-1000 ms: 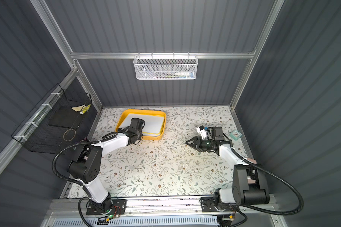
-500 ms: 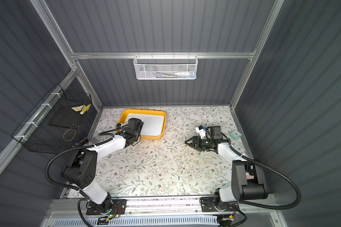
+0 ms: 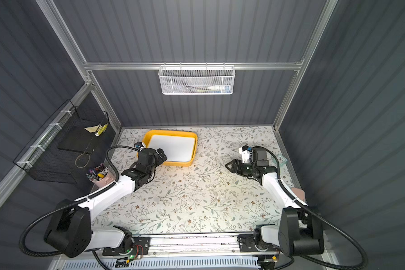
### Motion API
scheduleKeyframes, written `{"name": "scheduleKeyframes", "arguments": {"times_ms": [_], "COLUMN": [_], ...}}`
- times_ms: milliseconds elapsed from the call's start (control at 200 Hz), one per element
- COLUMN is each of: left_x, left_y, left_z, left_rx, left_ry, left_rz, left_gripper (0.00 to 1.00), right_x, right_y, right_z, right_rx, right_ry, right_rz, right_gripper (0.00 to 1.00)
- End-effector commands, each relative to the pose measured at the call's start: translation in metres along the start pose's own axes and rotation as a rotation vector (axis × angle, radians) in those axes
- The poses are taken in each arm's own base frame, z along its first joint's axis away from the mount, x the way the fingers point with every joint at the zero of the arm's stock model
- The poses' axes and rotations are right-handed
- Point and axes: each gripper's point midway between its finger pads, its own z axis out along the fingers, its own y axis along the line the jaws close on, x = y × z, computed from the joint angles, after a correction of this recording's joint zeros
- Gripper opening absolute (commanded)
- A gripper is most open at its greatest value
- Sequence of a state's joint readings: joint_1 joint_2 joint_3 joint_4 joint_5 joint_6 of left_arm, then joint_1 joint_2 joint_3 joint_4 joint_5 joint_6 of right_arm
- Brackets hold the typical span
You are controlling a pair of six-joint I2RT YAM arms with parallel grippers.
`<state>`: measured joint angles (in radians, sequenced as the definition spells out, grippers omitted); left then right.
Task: Put the whiteboard into the storage box
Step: Reset both arms
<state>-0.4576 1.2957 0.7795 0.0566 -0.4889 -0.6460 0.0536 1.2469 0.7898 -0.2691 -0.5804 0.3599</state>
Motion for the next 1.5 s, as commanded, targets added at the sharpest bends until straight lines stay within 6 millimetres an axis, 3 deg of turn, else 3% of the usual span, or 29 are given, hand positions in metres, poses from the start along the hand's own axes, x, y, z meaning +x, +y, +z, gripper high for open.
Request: {"name": "scheduleKeyframes", "arguments": {"times_ms": [0, 60, 165, 340, 430, 530, 641, 906, 1016, 1136, 1291, 1351, 1496], "left_x": [-0.008, -0.013, -0.016, -0.013, -0.013, -0.011, -0.012, -0.011, -0.002, 0.008, 0.034, 0.036, 0.040], "left_y": [0.026, 0.044, 0.059, 0.085, 0.096, 0.099, 0.114, 0.128, 0.129, 0.135, 0.125, 0.115, 0.113], "left_z": [-0.017, -0.026, -0.036, -0.038, -0.033, -0.019, -0.008, 0.019, 0.029, 0.041, 0.057, 0.057, 0.077], "left_rx": [-0.092, -0.155, -0.155, -0.189, -0.225, -0.182, -0.203, -0.157, -0.143, -0.111, 0.016, 0.076, 0.062], "left_ry": [-0.055, -0.093, -0.149, -0.199, -0.178, -0.205, -0.238, -0.288, -0.285, -0.273, -0.247, -0.260, -0.156], "left_rz": [0.251, 0.297, 0.401, 0.423, 0.445, 0.477, 0.432, 0.359, 0.381, 0.370, 0.421, 0.456, 0.476], "left_gripper": [1.00, 1.00, 1.00, 1.00, 1.00, 1.00, 1.00, 1.00, 1.00, 1.00, 1.00, 1.00, 1.00], "right_x": [-0.027, -0.038, -0.052, -0.059, -0.058, -0.059, -0.063, -0.064, -0.057, -0.054, -0.057, -0.056, -0.056], "right_y": [-0.022, -0.035, -0.063, -0.108, -0.118, -0.115, -0.118, -0.121, -0.126, -0.125, -0.117, -0.115, -0.114], "right_z": [-0.028, -0.050, -0.084, -0.110, -0.104, -0.090, -0.090, -0.084, -0.071, -0.070, -0.062, -0.061, -0.060], "right_rx": [0.217, 0.332, 0.525, 0.777, 0.782, 0.715, 0.702, 0.687, 0.657, 0.647, 0.607, 0.596, 0.591], "right_ry": [-0.144, -0.248, -0.390, -0.548, -0.594, -0.642, -0.728, -0.795, -0.780, -0.793, -0.772, -0.767, -0.786], "right_rz": [-0.044, -0.048, -0.019, -0.034, -0.055, -0.157, -0.170, -0.244, -0.262, -0.297, -0.353, -0.364, -0.400], "right_gripper": [0.64, 0.69, 0.79, 0.94, 0.95, 0.95, 0.96, 0.96, 0.98, 0.99, 0.99, 0.99, 0.99]}}
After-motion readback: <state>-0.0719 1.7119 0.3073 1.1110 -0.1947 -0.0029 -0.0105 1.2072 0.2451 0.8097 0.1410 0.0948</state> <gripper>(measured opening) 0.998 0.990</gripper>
